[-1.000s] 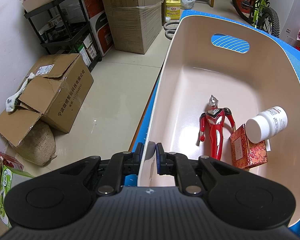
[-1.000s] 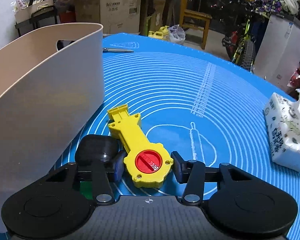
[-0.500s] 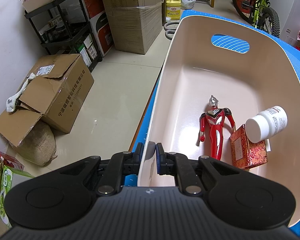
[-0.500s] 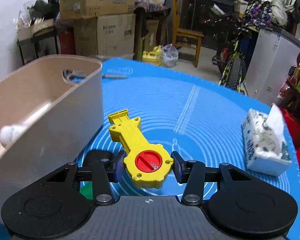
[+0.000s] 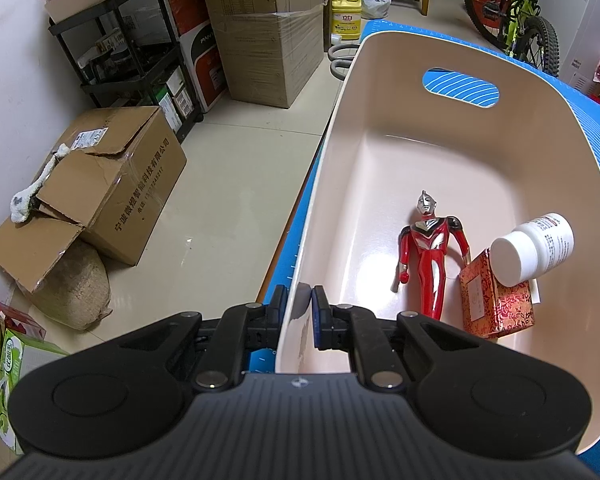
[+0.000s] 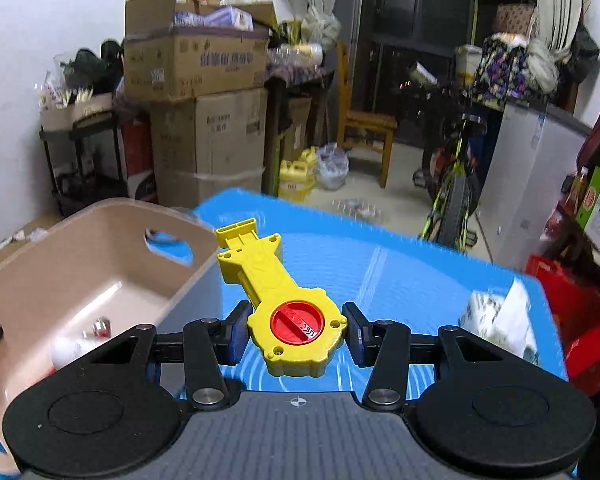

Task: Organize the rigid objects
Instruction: 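Carry the yellow toy into the bin and open the right gripper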

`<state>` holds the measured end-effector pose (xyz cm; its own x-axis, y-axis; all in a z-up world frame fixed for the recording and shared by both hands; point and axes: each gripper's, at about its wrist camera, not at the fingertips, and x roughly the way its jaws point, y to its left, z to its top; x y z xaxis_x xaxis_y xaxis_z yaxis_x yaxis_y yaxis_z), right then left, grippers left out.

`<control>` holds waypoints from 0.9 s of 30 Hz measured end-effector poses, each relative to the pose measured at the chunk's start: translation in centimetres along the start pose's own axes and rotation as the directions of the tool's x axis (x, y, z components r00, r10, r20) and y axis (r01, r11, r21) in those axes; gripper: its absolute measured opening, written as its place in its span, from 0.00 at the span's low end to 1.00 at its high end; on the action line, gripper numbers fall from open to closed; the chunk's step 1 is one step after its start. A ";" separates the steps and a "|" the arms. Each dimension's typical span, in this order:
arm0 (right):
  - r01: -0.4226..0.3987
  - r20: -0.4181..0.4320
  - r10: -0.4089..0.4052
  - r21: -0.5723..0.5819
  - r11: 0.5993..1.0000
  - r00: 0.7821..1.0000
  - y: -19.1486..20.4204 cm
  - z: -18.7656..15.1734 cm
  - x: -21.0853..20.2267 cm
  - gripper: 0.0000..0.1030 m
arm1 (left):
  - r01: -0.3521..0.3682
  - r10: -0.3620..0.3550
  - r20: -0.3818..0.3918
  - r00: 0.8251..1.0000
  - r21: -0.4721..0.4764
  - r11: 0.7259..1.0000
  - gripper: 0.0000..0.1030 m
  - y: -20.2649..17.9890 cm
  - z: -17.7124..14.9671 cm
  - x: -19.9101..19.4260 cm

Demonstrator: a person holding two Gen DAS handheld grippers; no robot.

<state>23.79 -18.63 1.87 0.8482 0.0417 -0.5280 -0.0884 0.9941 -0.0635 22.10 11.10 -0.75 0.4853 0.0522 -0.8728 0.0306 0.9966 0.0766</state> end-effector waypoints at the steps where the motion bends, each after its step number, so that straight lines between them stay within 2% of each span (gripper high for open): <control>1: -0.002 0.014 0.002 0.005 1.000 1.000 0.2 0.4 -0.3 0.52 | 0.000 0.000 0.000 1.000 0.000 1.000 0.14 0.0 0.0 0.0; 6: -0.038 0.058 0.039 -0.013 0.999 0.998 2.3 2.3 -1.3 0.52 | 0.001 -0.001 0.000 1.000 0.000 1.000 0.14 0.0 0.0 0.0; 14: -0.132 0.047 0.134 -0.041 0.990 0.990 7.3 3.2 -0.6 0.52 | 0.000 0.000 0.000 1.000 0.000 1.000 0.14 0.0 0.0 0.0; 20: -0.193 -0.007 0.193 -0.072 0.979 0.981 11.2 2.3 0.9 0.52 | 0.000 0.000 0.000 1.000 0.002 1.000 0.14 0.0 0.0 0.0; 27: -0.209 -0.113 0.197 -0.110 0.972 0.974 14.1 0.3 3.1 0.52 | -0.002 0.002 0.001 1.000 0.005 1.000 0.14 0.1 0.1 0.0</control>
<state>25.31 -4.49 -0.37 0.7494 0.2246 -0.6229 -0.3207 0.9461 -0.0446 22.19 11.24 -0.75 0.4864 0.0537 -0.8721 0.0344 0.9962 0.0805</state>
